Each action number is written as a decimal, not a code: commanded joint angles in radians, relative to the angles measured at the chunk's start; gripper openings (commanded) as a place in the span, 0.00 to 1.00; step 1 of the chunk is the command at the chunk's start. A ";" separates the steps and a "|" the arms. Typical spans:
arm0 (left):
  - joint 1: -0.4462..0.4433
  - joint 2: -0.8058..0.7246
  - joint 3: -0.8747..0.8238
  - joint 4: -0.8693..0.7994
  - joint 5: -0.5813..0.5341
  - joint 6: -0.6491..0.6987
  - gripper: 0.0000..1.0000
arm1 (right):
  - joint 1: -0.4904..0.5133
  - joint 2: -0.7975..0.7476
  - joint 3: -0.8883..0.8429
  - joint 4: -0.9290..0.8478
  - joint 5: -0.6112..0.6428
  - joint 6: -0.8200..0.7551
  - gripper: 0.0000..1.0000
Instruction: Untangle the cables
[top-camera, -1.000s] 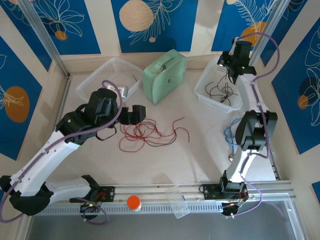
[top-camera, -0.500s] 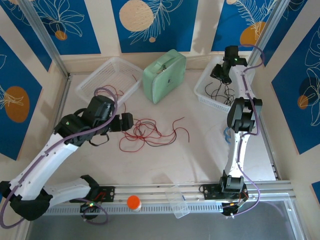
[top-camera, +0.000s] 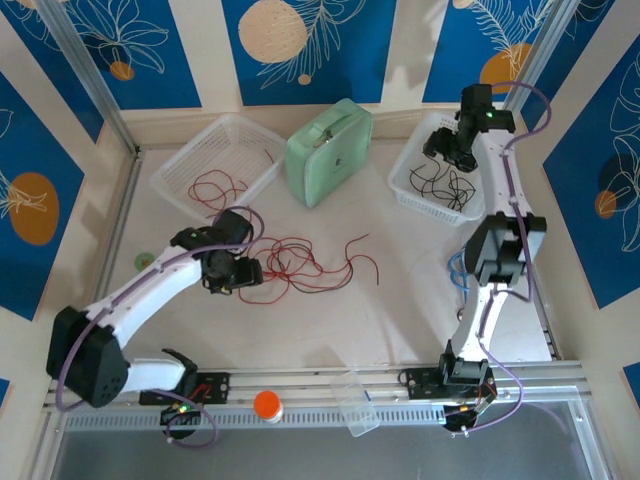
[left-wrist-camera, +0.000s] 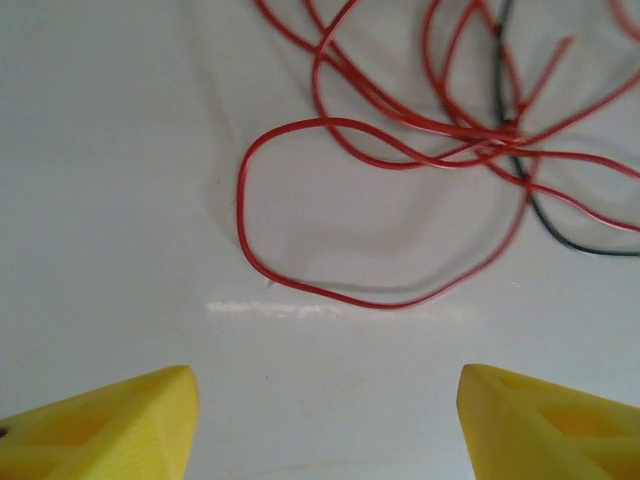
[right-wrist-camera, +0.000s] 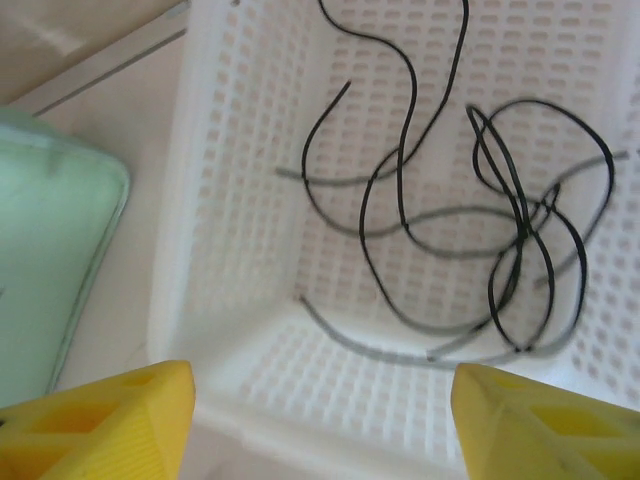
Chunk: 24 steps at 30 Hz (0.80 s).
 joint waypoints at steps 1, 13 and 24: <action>0.031 0.071 -0.032 0.082 -0.003 0.031 0.61 | 0.041 -0.228 -0.176 0.097 -0.065 0.003 0.67; 0.100 0.351 -0.020 0.286 -0.037 0.121 0.44 | 0.241 -0.714 -0.740 0.272 -0.044 0.091 0.62; 0.100 0.459 0.006 0.336 -0.077 0.197 0.30 | 0.279 -0.823 -0.849 0.263 -0.016 0.127 0.59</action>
